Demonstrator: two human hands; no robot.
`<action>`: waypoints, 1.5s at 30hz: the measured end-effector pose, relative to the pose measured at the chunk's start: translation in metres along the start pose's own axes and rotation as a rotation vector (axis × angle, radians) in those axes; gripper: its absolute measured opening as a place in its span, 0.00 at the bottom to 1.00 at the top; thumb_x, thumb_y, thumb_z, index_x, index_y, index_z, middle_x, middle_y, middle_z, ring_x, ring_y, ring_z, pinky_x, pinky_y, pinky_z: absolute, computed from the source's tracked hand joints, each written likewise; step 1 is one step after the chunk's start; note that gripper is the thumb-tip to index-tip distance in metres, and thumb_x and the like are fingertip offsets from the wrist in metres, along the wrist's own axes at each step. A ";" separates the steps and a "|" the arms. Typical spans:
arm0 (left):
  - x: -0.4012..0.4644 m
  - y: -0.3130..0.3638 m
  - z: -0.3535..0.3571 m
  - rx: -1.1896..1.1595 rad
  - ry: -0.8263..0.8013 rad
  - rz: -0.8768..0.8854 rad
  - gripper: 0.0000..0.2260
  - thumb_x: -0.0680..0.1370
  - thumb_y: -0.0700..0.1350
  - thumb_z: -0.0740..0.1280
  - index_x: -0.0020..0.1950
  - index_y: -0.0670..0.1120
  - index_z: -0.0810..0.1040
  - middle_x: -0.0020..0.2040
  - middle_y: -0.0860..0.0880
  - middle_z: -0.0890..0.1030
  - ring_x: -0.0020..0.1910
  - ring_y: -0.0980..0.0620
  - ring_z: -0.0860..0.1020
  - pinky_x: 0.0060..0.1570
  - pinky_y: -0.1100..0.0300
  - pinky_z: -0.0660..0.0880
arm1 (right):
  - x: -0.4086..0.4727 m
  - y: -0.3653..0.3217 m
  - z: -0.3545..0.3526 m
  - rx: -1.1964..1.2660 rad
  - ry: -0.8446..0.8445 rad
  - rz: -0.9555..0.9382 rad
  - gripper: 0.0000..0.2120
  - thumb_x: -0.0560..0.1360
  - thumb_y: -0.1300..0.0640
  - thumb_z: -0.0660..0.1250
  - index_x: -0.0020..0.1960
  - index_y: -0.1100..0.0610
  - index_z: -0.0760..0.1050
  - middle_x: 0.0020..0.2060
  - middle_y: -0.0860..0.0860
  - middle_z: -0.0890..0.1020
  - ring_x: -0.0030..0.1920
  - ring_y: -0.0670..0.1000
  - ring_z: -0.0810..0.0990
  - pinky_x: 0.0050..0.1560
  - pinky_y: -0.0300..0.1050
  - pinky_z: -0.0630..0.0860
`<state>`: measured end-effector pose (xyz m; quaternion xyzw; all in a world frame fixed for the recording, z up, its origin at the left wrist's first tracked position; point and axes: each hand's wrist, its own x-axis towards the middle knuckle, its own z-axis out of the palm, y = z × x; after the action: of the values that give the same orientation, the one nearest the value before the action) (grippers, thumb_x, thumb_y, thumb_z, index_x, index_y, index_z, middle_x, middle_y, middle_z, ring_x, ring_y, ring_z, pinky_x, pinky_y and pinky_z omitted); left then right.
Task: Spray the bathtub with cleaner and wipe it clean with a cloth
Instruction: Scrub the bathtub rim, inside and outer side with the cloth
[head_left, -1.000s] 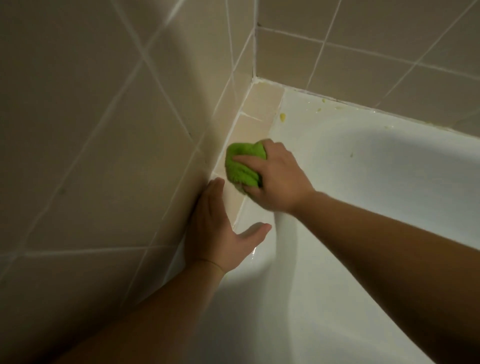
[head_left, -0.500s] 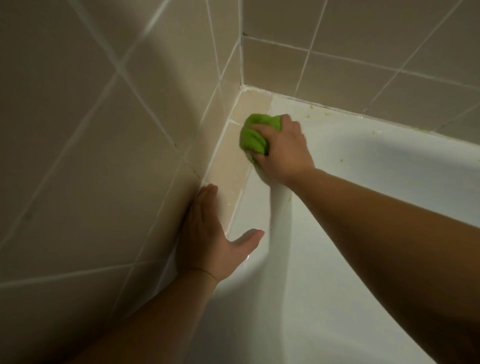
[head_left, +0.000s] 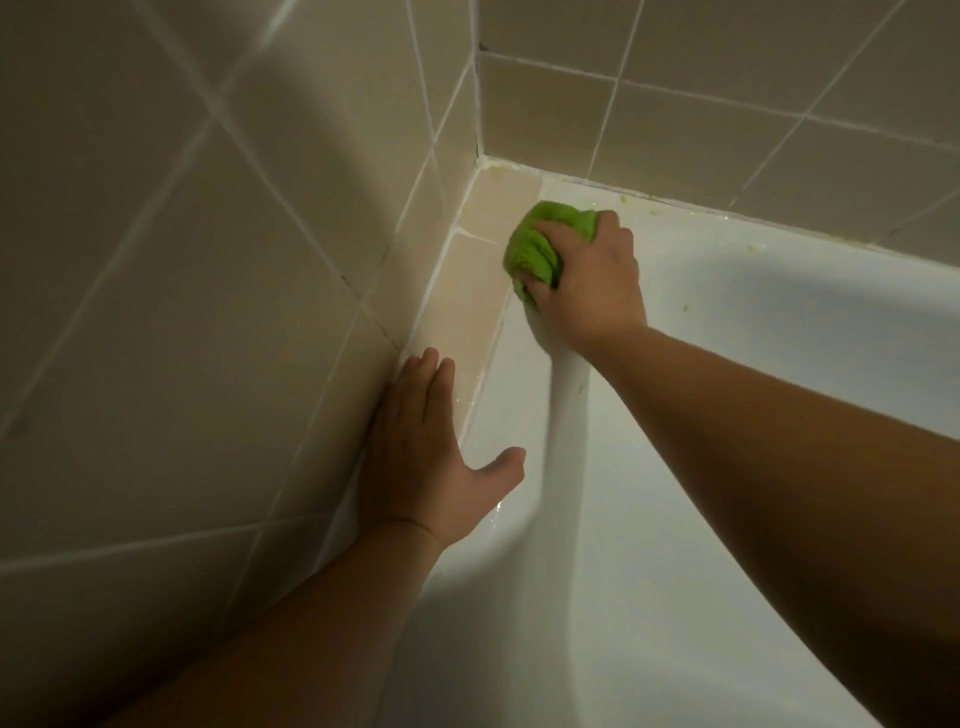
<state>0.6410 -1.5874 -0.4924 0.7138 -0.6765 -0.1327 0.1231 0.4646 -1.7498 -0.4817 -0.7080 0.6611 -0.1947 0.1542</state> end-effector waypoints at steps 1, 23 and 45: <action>0.001 0.000 0.000 0.001 -0.010 0.000 0.49 0.67 0.71 0.66 0.81 0.45 0.63 0.82 0.48 0.61 0.81 0.49 0.56 0.79 0.49 0.59 | -0.010 -0.001 0.002 0.011 0.021 0.033 0.25 0.77 0.46 0.69 0.73 0.43 0.72 0.64 0.57 0.68 0.63 0.61 0.68 0.67 0.56 0.69; -0.007 -0.007 -0.017 -0.432 0.002 -0.036 0.38 0.71 0.53 0.64 0.80 0.43 0.64 0.77 0.44 0.69 0.76 0.45 0.67 0.76 0.50 0.65 | -0.059 -0.014 0.002 0.070 -0.144 -0.218 0.27 0.76 0.43 0.72 0.73 0.41 0.72 0.64 0.57 0.68 0.62 0.61 0.67 0.66 0.54 0.68; -0.162 -0.052 -0.031 -0.726 0.155 -0.234 0.32 0.79 0.62 0.55 0.74 0.42 0.75 0.72 0.47 0.75 0.71 0.54 0.72 0.71 0.67 0.65 | -0.241 -0.066 0.016 0.210 -0.266 -0.521 0.23 0.72 0.46 0.71 0.67 0.46 0.79 0.57 0.57 0.75 0.56 0.60 0.72 0.59 0.50 0.70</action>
<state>0.6931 -1.4228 -0.4781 0.7040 -0.4883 -0.3222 0.4027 0.5180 -1.5050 -0.4819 -0.8531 0.4075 -0.2005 0.2567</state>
